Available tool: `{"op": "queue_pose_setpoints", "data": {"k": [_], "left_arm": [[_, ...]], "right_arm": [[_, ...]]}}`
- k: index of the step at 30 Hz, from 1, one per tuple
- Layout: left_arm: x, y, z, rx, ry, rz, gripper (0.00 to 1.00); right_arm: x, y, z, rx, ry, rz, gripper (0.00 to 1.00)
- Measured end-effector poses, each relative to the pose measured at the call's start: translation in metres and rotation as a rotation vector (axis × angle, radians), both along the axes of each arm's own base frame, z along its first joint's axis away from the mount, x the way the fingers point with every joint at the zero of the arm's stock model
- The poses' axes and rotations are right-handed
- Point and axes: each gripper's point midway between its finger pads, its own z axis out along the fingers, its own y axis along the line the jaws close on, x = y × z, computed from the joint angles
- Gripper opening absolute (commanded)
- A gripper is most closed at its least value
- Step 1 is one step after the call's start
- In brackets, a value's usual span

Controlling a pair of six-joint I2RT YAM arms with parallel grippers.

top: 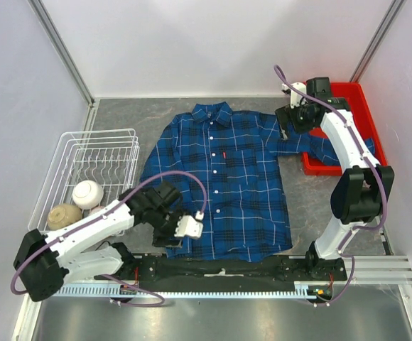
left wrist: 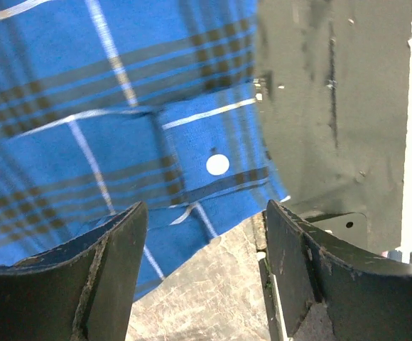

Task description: Pin the brooch onto the clothing

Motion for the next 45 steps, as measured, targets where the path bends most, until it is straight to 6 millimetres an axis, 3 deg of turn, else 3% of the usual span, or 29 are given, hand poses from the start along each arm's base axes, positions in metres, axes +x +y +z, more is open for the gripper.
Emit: {"op": "queue_pose_setpoints", "data": {"k": [7, 10, 14, 17, 23, 24, 27, 30, 37, 38, 39, 42, 43, 45], "left_arm": [[-0.05, -0.009, -0.022, 0.055, -0.031, -0.223, 0.75], [-0.052, -0.007, -0.032, 0.082, -0.064, -0.223, 0.74], [-0.04, -0.013, -0.036, 0.081, -0.135, -0.184, 0.7], [-0.03, -0.023, -0.037, 0.07, -0.179, -0.157, 0.61], [-0.022, -0.027, -0.042, 0.087, -0.207, -0.124, 0.27], [-0.021, -0.028, -0.042, 0.085, -0.213, -0.12, 0.16], [-0.021, -0.027, -0.038, 0.078, -0.217, -0.113, 0.02], [-0.022, -0.026, -0.029, 0.069, -0.216, -0.106, 0.02], [-0.011, -0.038, 0.014, -0.035, -0.24, -0.03, 0.02], [-0.01, -0.039, 0.019, -0.047, -0.237, -0.016, 0.02], [-0.007, -0.039, 0.023, -0.057, -0.237, 0.001, 0.08], [-0.004, -0.036, 0.025, -0.062, -0.221, 0.032, 0.47], [-0.005, -0.034, 0.024, -0.056, -0.21, 0.031, 0.51], [-0.01, -0.034, 0.021, -0.05, -0.185, 0.018, 0.76]], "right_arm": [[-0.014, 0.001, -0.019, 0.013, 0.065, -0.007, 0.98], [-0.024, 0.0, -0.03, 0.011, 0.099, -0.007, 0.98], [-0.033, 0.0, -0.031, 0.01, 0.108, -0.007, 0.98], [-0.036, 0.0, -0.025, 0.01, 0.092, -0.007, 0.98], [-0.036, -0.003, -0.016, -0.003, 0.067, -0.016, 0.98], [-0.036, -0.004, -0.015, -0.004, 0.066, -0.016, 0.98], [-0.036, -0.004, -0.016, -0.008, 0.066, -0.017, 0.98], [-0.036, -0.004, -0.016, -0.009, 0.065, -0.016, 0.98], [-0.036, -0.005, -0.016, -0.012, 0.064, -0.013, 0.98], [-0.036, -0.005, -0.016, -0.012, 0.064, -0.013, 0.98], [-0.036, -0.005, -0.016, -0.012, 0.065, -0.012, 0.98], [-0.036, -0.005, -0.016, -0.012, 0.065, -0.012, 0.98], [-0.036, -0.005, -0.016, -0.012, 0.066, -0.012, 0.98], [-0.036, -0.005, -0.016, -0.012, 0.066, -0.011, 0.98]]}}
